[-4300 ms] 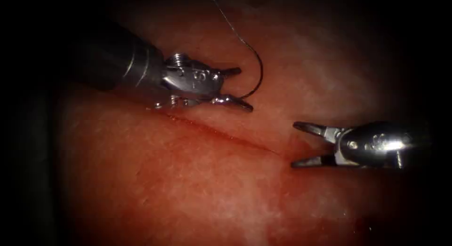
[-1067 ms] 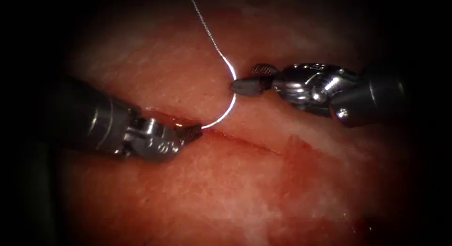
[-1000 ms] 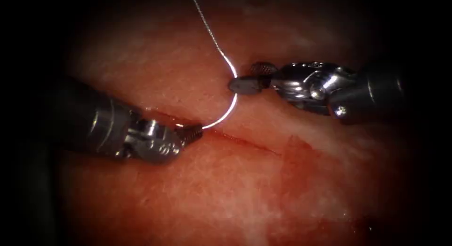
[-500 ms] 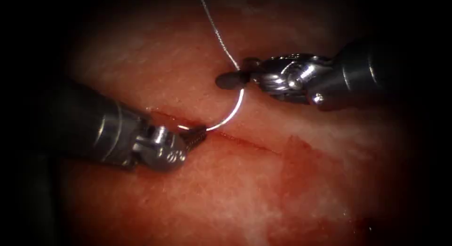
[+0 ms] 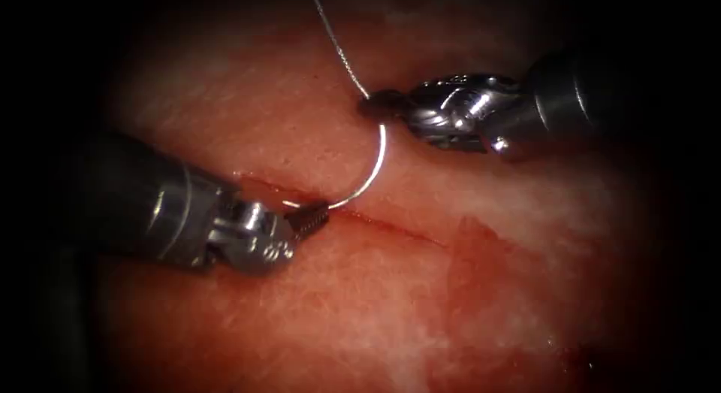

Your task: Wound Closure

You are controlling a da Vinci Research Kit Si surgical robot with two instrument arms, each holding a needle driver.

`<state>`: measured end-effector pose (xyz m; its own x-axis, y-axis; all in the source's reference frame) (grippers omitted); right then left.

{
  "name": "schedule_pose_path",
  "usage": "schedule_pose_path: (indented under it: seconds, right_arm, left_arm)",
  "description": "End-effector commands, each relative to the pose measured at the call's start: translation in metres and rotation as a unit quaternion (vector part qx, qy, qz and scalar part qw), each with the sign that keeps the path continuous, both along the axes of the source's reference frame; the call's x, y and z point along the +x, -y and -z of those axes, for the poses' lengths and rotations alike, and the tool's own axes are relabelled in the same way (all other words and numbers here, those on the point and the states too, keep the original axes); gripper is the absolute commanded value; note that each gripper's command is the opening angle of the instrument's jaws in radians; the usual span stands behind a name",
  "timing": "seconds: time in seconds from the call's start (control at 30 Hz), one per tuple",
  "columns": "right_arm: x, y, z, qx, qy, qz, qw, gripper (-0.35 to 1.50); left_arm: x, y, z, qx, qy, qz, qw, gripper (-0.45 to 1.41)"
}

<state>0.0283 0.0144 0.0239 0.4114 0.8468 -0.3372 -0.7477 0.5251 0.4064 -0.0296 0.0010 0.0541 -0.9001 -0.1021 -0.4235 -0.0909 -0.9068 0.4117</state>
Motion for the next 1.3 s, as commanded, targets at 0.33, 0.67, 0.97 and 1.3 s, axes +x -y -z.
schedule_pose_path:
  seconds: [0.33, 0.67, 0.97, 1.3]
  right_arm:
    - [-0.0002, 0.0003, 0.0001, -0.032, -0.007, 0.012, 0.999, -0.35]
    - [-0.0012, -0.0004, 0.001, -0.087, -0.113, 0.022, 0.99, -0.35]
    - [-0.002, 0.0005, 0.0019, -0.135, -0.279, 0.108, 0.945, -0.35]
    - [-0.0017, 0.0016, 0.0025, -0.231, -0.404, 0.201, 0.862, -0.35]
  left_arm:
    - [-0.0003, 0.0003, 0.0002, 0.045, 0.072, 0.047, 0.995, 0.79]
    - [0.0006, -0.0012, 0.0033, 0.216, 0.313, 0.201, 0.903, 1.09]
    - [0.004, -0.0048, 0.0064, 0.357, 0.463, 0.24, 0.775, 0.91]
    - [0.0038, -0.0065, 0.0047, 0.426, 0.511, 0.249, 0.704, 0.86]
